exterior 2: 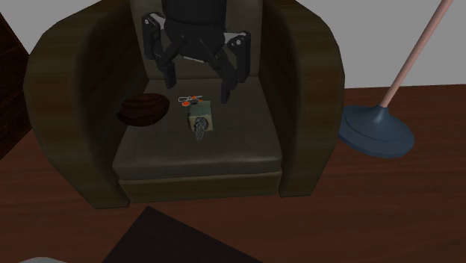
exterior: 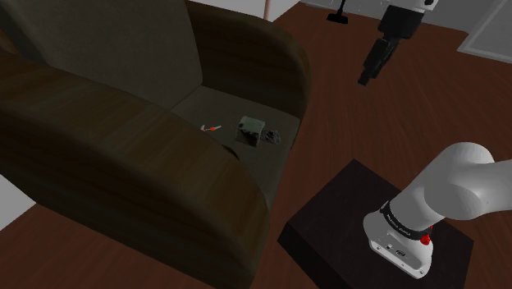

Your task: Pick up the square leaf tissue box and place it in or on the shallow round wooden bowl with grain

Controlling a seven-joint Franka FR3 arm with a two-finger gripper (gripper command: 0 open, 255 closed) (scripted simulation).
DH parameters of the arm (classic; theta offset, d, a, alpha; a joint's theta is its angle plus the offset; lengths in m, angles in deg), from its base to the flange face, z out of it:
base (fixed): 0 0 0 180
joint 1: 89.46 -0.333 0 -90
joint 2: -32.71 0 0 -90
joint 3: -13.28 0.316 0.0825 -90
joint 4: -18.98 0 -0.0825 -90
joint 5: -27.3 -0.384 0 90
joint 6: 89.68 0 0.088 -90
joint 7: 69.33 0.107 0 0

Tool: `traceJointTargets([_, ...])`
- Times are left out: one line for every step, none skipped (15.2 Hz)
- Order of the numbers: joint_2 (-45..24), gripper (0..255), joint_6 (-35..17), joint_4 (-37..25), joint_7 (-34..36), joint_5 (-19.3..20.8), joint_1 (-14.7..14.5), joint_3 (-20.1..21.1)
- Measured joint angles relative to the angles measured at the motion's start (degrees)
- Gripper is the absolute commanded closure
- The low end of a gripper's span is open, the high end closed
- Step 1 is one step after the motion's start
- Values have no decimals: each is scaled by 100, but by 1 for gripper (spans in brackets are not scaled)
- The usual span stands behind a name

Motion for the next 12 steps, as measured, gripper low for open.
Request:
traceJointTargets([0,0,0,0,0,0,0,0])
traceJointTargets([-60,0,-78,34,-9,-15,-17,18])
traceJointTargets([-163,0,-180,56,-35,-28,-39,32])
traceJointTargets([-304,0,-316,78,-38,-62,-75,76])
traceJointTargets([-434,0,-477,139,-70,-81,-103,99])
traceJointTargets([-583,0,-628,169,-85,-110,-138,138])
traceJointTargets([-761,0,-762,152,-124,-125,-165,154])
traceJointTargets([-927,0,-907,159,-138,-154,-202,196])
traceJointTargets([-1091,0,-1059,175,-157,-181,-237,233])
traceJointTargets([-1307,0,-1217,142,-188,-201,-267,263])
traceJointTargets([-1481,0,-1385,171,-239,-211,-290,278])
traceJointTargets([-1672,0,-1551,174,-255,-237,-326,320])
